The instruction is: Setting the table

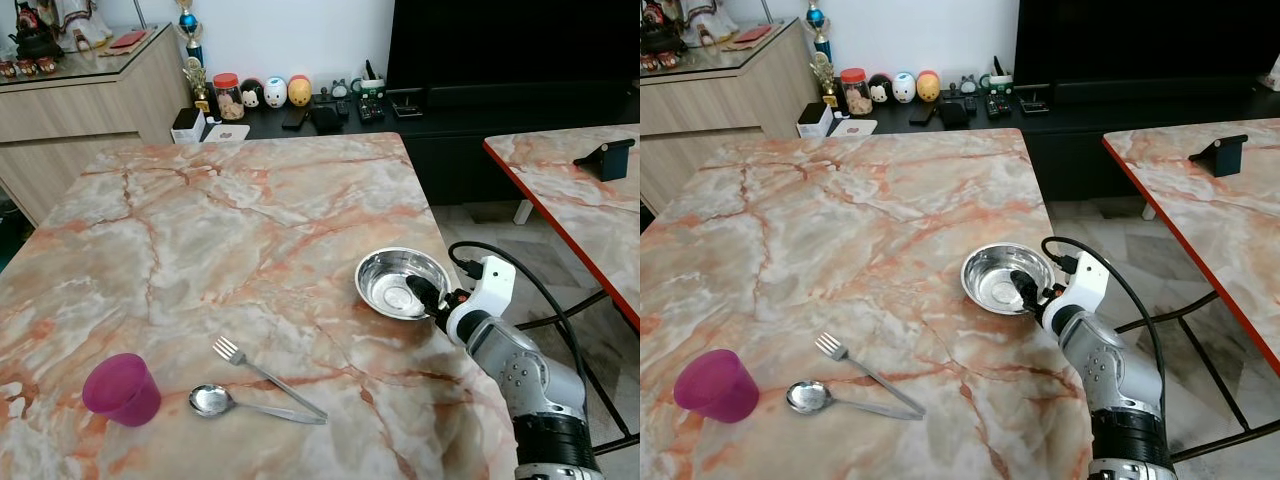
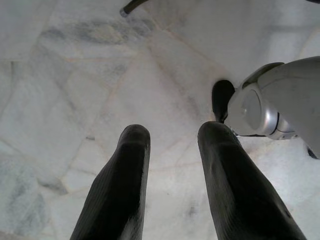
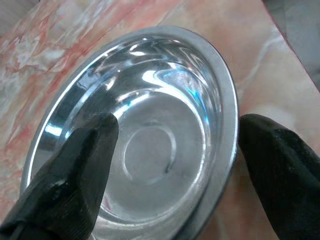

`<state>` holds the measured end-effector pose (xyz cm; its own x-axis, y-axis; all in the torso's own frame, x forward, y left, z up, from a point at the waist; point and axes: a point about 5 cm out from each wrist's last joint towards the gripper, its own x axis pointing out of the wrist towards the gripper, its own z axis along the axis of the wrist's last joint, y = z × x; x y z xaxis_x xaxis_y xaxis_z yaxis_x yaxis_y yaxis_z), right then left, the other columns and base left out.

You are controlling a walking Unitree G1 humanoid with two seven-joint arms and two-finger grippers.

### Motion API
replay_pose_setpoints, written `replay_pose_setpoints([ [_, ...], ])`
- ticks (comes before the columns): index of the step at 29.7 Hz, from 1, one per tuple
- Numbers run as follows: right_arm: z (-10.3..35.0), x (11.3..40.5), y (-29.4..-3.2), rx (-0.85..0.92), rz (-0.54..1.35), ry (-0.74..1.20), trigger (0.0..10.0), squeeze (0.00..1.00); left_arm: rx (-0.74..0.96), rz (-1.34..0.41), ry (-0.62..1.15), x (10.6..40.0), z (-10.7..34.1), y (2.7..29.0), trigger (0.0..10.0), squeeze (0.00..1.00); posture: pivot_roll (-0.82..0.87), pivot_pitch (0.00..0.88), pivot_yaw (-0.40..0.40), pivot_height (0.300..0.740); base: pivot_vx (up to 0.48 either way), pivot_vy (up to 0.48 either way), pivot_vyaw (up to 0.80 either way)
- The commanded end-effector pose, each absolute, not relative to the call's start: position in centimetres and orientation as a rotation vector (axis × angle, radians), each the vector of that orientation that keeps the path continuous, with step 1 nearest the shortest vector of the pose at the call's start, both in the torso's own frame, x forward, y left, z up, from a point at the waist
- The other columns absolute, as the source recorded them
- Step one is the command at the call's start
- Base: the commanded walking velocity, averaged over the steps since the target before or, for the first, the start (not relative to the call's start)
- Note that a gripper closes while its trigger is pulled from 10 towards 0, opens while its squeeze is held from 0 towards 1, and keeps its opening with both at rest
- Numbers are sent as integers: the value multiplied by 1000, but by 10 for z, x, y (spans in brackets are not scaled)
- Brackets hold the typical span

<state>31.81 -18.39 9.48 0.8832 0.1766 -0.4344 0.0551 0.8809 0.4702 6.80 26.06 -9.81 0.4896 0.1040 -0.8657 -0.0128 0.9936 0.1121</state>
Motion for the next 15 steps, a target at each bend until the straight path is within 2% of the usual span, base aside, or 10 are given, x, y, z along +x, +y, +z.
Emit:
replay_pose_setpoints([
  [1, 95, 320, -181, 498, 70, 486, 10000, 0, 121, 57, 1086, 62, -99, 262, 10000, 0, -52, 0, 64, 740, 0, 0, 0],
  [3, 94, 321, -180, 499, 72, 487, 0, 0, 124, 57, 1088, 61, -99, 262, 10000, 0, -52, 0, 65, 740, 0, 0, 0],
  [15, 93, 321, -179, 490, 74, 489, 0, 0, 125, 51, 1091, 61, -99, 262, 10000, 0, -55, 0, 66, 740, 0, 0, 0],
])
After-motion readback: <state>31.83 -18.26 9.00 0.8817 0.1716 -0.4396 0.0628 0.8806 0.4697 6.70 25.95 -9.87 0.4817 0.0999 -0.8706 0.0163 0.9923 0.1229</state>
